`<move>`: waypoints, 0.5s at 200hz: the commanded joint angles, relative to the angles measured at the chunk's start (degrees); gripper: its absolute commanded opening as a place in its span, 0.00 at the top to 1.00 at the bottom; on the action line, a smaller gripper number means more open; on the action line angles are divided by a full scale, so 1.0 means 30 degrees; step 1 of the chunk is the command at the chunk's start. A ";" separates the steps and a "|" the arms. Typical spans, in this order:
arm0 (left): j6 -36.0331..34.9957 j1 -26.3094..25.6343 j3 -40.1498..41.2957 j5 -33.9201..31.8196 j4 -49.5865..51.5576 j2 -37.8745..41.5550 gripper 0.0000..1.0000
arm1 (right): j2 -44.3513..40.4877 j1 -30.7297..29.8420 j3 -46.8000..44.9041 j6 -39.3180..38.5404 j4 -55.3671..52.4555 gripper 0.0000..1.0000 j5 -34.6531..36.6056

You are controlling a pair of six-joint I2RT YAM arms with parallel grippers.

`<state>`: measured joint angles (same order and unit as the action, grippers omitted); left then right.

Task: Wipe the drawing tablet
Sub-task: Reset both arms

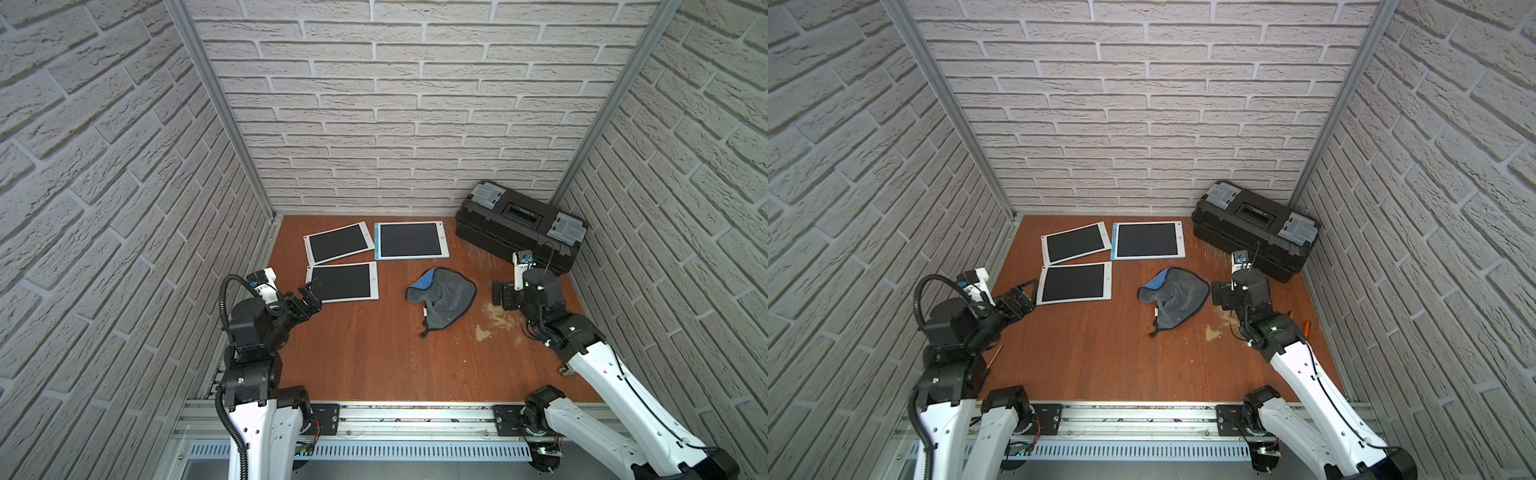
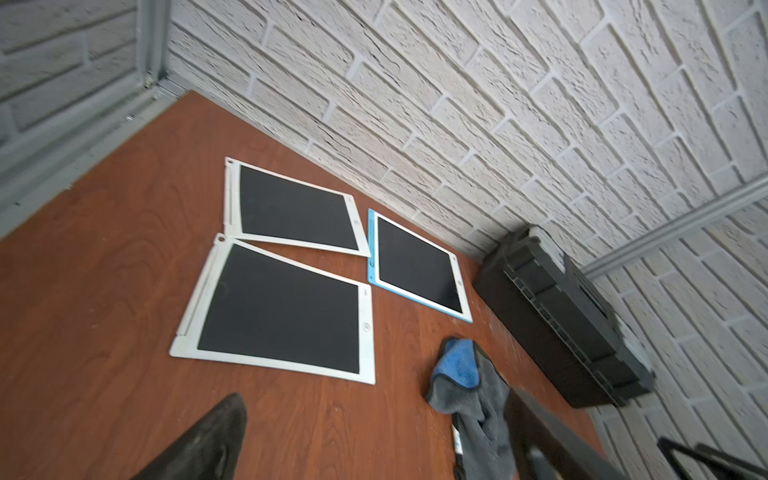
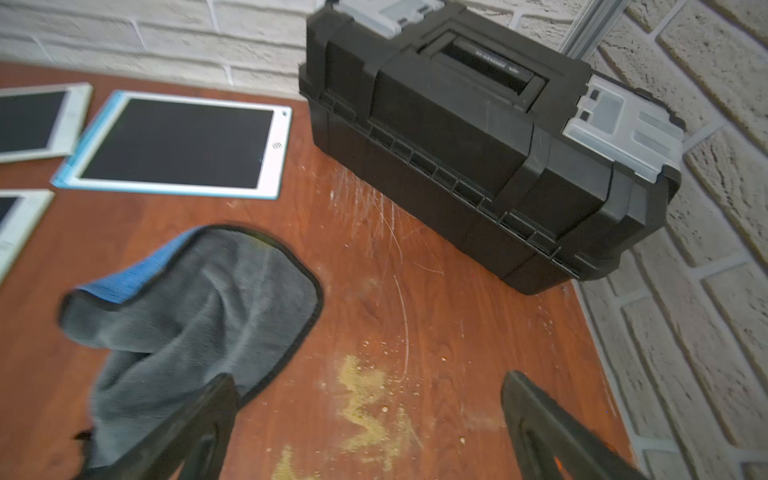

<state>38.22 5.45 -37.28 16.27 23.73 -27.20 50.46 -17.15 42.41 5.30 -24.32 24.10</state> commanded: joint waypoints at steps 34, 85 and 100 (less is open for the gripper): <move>-0.3717 -0.5518 0.3798 -0.9945 -0.8517 -0.4607 0.02 | 0.2814 0.0358 -0.4361 -0.1675 1.1753 0.00 0.2315; -0.8802 -0.5688 0.5067 -1.2893 -1.2882 -0.8868 0.02 | 0.9251 0.0756 -0.5830 -0.4233 2.1152 0.01 0.3051; -0.9297 -0.5639 0.4953 -1.3239 -1.4121 -0.9848 0.02 | 1.1859 0.1288 -0.5825 -0.4224 2.3661 0.01 0.3206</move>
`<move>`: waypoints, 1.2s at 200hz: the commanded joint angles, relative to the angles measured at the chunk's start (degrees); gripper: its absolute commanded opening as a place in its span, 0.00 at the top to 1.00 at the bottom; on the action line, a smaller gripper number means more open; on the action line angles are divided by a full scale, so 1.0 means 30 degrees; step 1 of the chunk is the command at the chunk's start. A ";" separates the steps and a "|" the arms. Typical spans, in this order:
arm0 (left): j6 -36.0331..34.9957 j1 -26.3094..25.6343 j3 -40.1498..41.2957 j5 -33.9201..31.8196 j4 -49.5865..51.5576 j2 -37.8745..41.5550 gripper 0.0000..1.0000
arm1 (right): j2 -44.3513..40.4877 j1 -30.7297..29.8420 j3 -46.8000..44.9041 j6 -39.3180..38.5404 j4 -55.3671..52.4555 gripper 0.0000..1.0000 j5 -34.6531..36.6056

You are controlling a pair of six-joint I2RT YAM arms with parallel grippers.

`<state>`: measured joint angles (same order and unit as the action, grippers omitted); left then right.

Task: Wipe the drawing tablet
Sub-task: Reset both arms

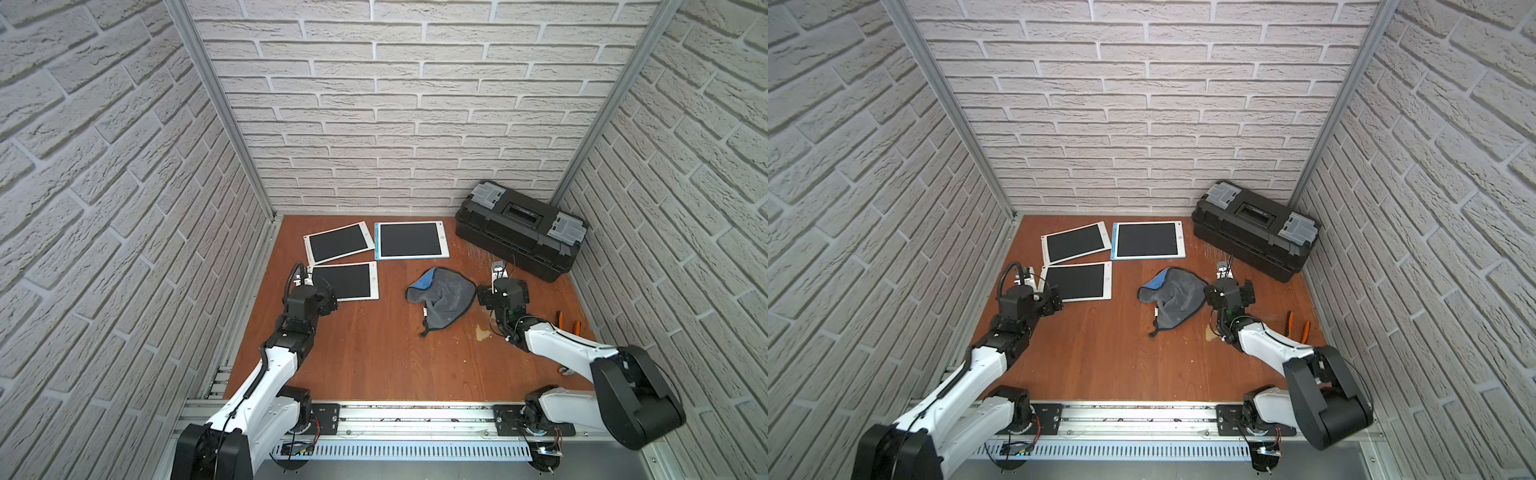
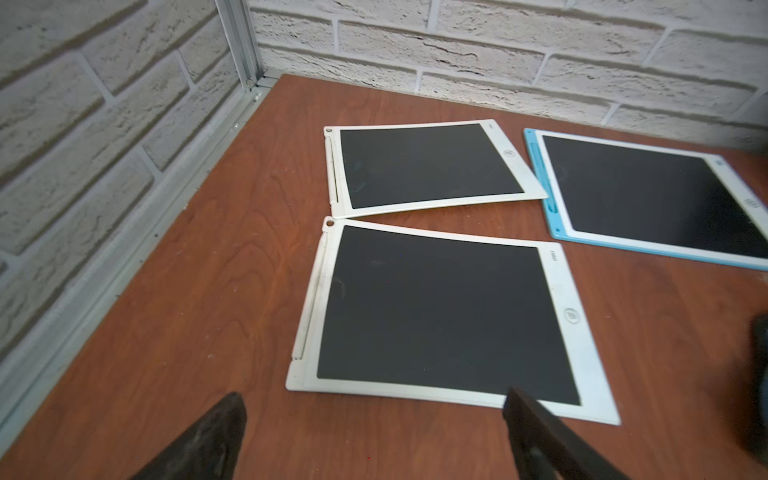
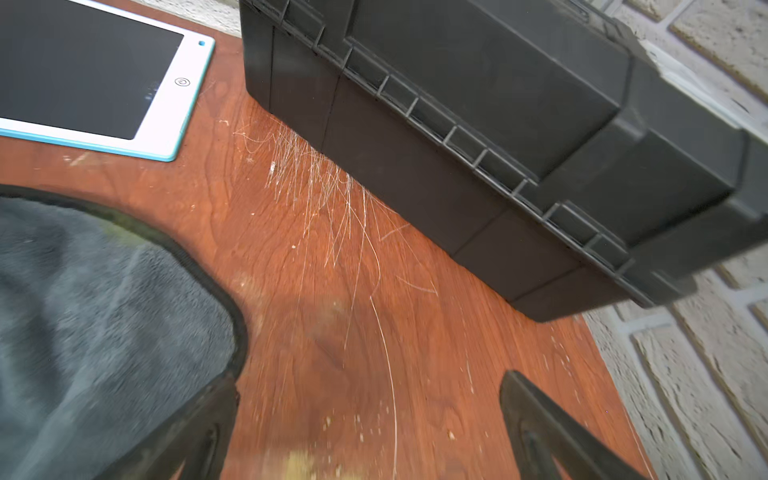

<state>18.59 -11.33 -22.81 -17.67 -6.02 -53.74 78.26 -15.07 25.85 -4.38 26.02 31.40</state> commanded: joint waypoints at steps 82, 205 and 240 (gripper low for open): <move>-0.5950 0.1809 0.2177 0.2869 -1.3401 -0.6826 0.02 | 0.2337 0.2570 0.0721 0.1718 0.3901 0.05 -0.0340; -0.5303 0.3938 0.3334 0.3646 -2.1390 -1.2178 0.02 | 0.2441 0.4141 -0.1467 0.1871 0.7533 0.00 -0.4934; -0.5618 0.4038 0.2332 0.4665 -1.9260 -1.1976 0.02 | 0.2641 0.4102 -0.1245 0.1220 0.7270 0.00 -0.6237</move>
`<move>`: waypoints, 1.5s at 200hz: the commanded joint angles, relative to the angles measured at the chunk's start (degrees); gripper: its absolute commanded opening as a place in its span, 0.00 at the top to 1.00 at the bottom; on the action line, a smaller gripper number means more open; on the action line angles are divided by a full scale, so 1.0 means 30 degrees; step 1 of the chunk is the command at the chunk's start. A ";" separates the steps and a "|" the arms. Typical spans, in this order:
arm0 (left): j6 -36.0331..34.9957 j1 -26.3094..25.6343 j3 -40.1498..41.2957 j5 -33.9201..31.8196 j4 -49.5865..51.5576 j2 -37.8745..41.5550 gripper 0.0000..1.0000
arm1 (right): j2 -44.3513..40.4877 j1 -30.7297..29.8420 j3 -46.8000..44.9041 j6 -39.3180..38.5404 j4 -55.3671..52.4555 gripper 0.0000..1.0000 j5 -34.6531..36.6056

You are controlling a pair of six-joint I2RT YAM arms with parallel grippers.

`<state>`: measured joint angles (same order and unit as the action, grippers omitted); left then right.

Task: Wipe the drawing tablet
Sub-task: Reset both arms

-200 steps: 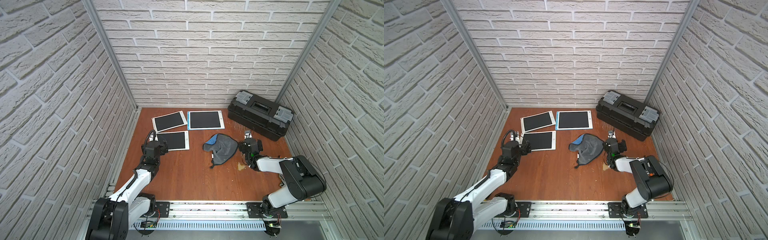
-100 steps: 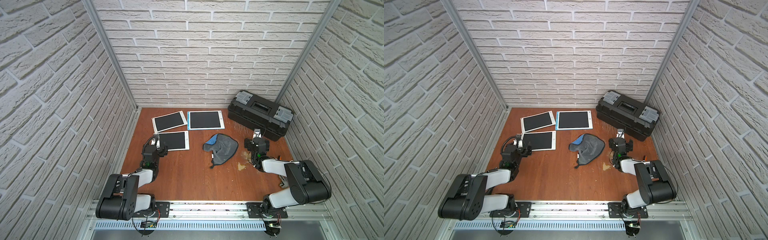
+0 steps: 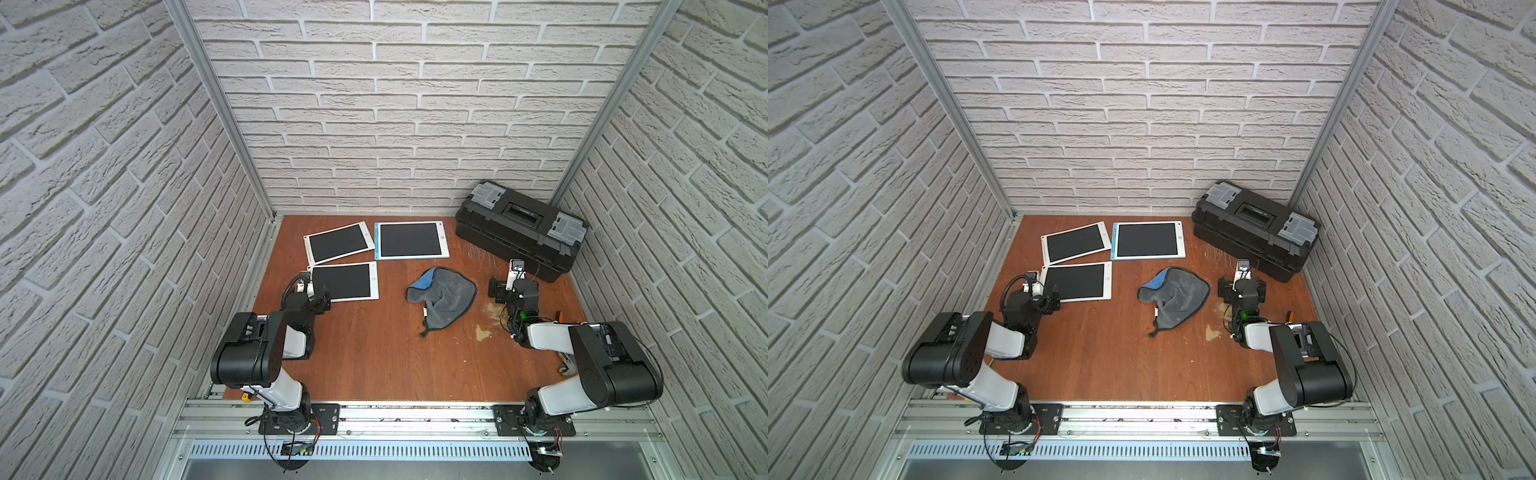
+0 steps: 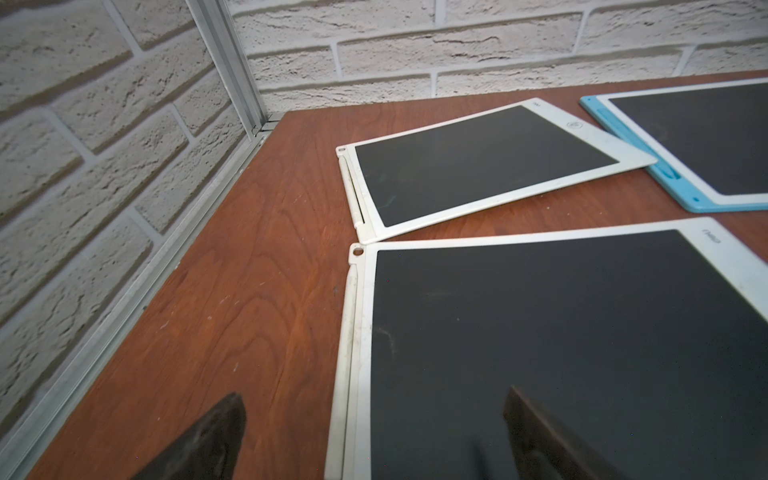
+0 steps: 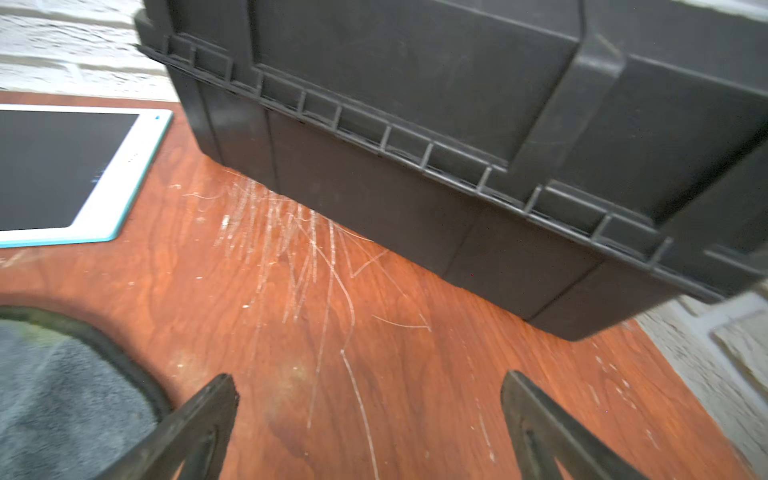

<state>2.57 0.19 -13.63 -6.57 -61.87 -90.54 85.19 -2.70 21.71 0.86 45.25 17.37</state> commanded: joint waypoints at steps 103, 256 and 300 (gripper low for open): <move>0.1695 0.1926 -0.1094 0.1760 0.0117 0.0349 0.02 | 0.0361 0.0225 0.0447 -0.1137 0.0280 0.00 -0.3662; 0.1167 0.1807 -0.2910 0.2652 0.3450 0.0297 0.02 | 0.0404 0.0649 0.0669 -0.0602 -0.0148 0.00 -0.3714; 0.1169 0.1786 -0.2921 0.2652 0.3453 0.0293 0.02 | 0.0341 0.0534 0.0609 -0.0826 -0.0038 0.00 -0.4036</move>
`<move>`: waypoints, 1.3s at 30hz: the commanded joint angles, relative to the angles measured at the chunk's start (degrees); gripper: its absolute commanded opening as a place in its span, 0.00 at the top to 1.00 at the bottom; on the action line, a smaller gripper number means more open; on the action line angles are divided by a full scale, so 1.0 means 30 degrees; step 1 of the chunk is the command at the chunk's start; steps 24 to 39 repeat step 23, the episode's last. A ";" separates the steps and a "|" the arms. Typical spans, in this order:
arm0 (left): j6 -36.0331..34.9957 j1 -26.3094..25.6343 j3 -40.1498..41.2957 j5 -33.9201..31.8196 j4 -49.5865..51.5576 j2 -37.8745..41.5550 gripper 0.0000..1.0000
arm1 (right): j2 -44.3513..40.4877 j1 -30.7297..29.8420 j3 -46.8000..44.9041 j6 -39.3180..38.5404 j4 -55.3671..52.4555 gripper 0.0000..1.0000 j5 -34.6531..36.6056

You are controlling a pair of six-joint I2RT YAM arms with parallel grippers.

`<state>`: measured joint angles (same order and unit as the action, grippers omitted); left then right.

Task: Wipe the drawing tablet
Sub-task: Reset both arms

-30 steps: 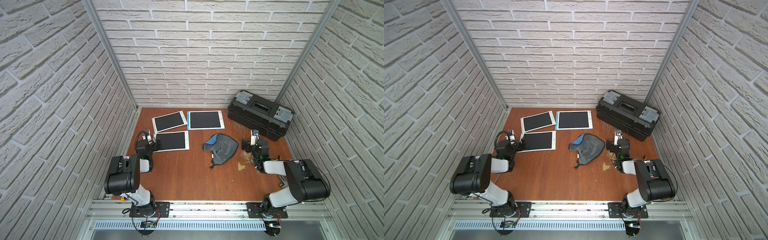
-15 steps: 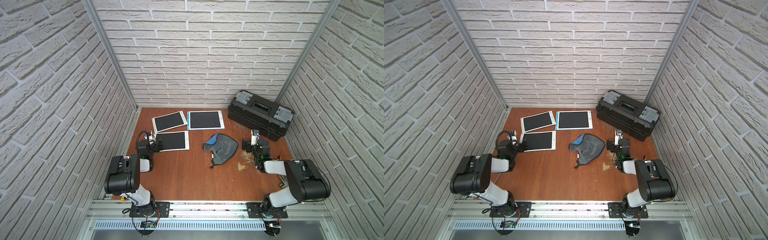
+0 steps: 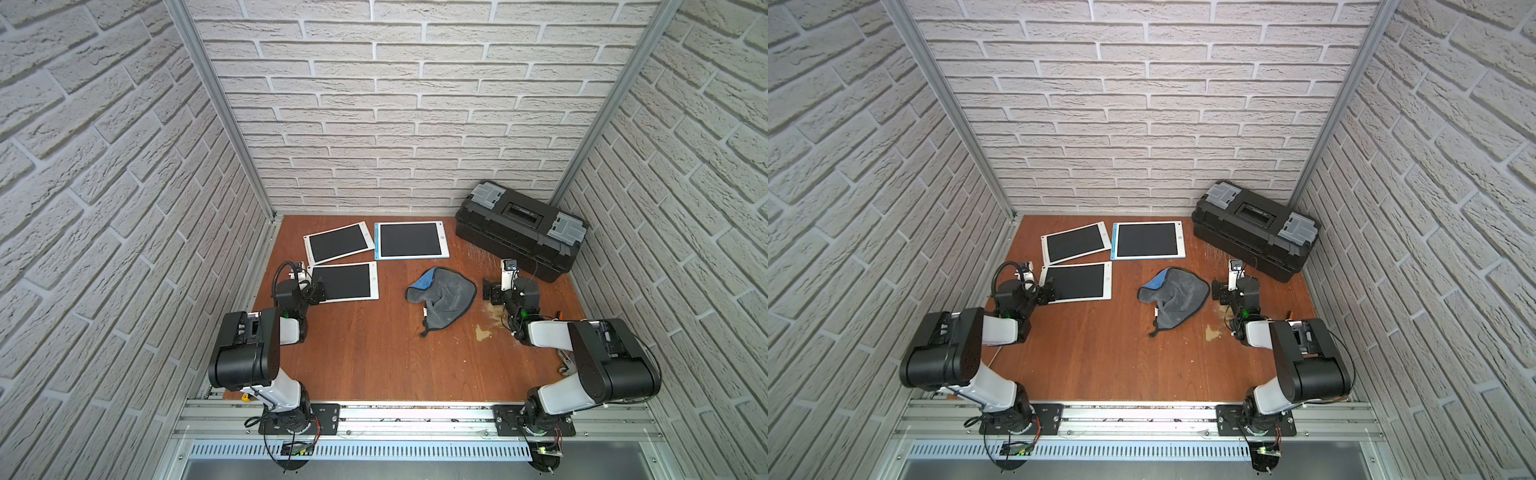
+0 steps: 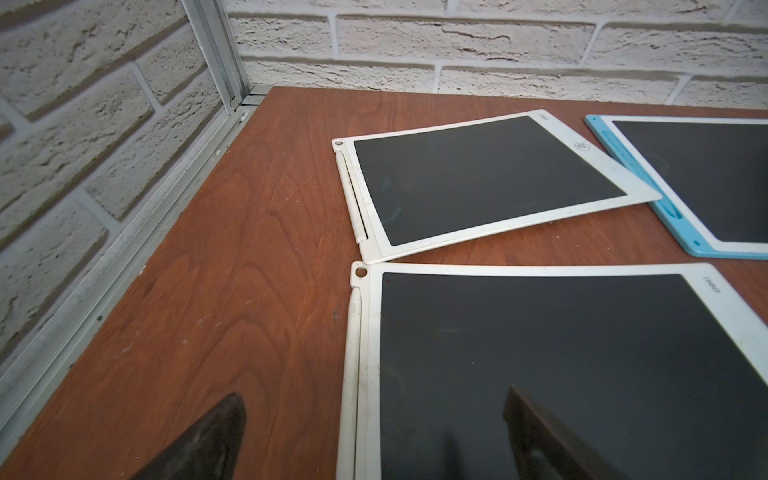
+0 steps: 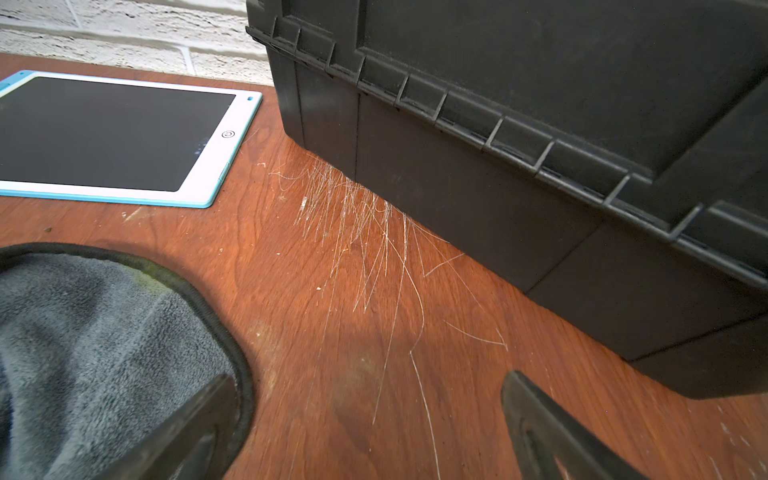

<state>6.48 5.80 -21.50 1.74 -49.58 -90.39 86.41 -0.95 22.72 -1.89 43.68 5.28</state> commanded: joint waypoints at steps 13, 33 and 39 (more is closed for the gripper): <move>-0.0135 -0.0072 -0.0299 -0.0112 -0.0641 0.0246 0.02 | -0.0063 -0.0002 0.0279 0.0109 0.0477 0.00 -0.0075; -0.0138 -0.0085 -0.0283 -0.0144 -0.0640 0.0243 0.02 | -0.0048 0.0024 0.0242 0.0057 0.0595 0.00 -0.0209; -0.0138 -0.0085 -0.0283 -0.0144 -0.0640 0.0243 0.02 | -0.0048 0.0024 0.0242 0.0057 0.0595 0.00 -0.0209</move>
